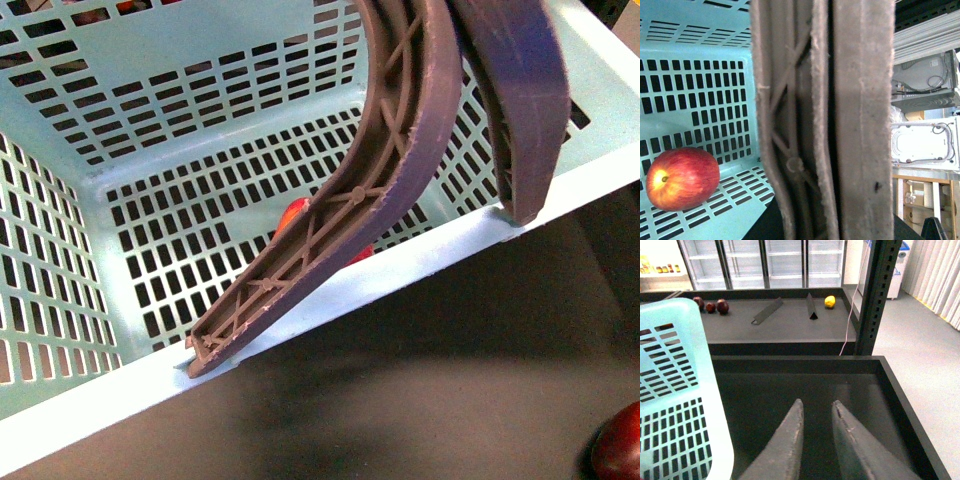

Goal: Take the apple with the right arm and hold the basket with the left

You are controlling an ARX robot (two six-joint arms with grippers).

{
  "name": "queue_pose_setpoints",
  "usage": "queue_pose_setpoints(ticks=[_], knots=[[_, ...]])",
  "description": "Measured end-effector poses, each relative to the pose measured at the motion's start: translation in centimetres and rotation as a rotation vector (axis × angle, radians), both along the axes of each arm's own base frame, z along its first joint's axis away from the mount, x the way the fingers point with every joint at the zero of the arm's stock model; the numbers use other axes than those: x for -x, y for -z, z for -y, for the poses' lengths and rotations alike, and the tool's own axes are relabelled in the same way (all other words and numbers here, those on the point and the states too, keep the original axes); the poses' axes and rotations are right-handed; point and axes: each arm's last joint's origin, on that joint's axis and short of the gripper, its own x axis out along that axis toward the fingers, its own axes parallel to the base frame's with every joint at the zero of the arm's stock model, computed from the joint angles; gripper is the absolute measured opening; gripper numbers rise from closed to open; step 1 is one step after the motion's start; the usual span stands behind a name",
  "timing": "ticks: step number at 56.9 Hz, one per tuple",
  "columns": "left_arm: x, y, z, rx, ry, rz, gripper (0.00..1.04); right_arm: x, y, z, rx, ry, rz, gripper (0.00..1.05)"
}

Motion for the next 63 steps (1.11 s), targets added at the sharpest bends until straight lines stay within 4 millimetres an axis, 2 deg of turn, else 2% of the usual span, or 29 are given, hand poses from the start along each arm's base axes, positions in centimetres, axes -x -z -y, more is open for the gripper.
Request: queue_pose_setpoints(ticks=[6,18,46,63], knots=[[0.0,0.0,0.0,0.002,0.003,-0.001,0.15,1.0,0.6,0.4,0.001,-0.003,0.009,0.02],[0.0,0.0,0.0,0.003,0.005,-0.002,0.15,2.6,1.9,1.7,0.004,0.006,0.006,0.02],[0.0,0.0,0.0,0.003,0.004,-0.002,0.15,4.8,3.4,1.8,0.004,0.001,0.02,0.02],[0.0,0.0,0.0,0.002,0.002,-0.001,0.15,5.7,3.3,1.8,0.005,0.0,0.032,0.02]])
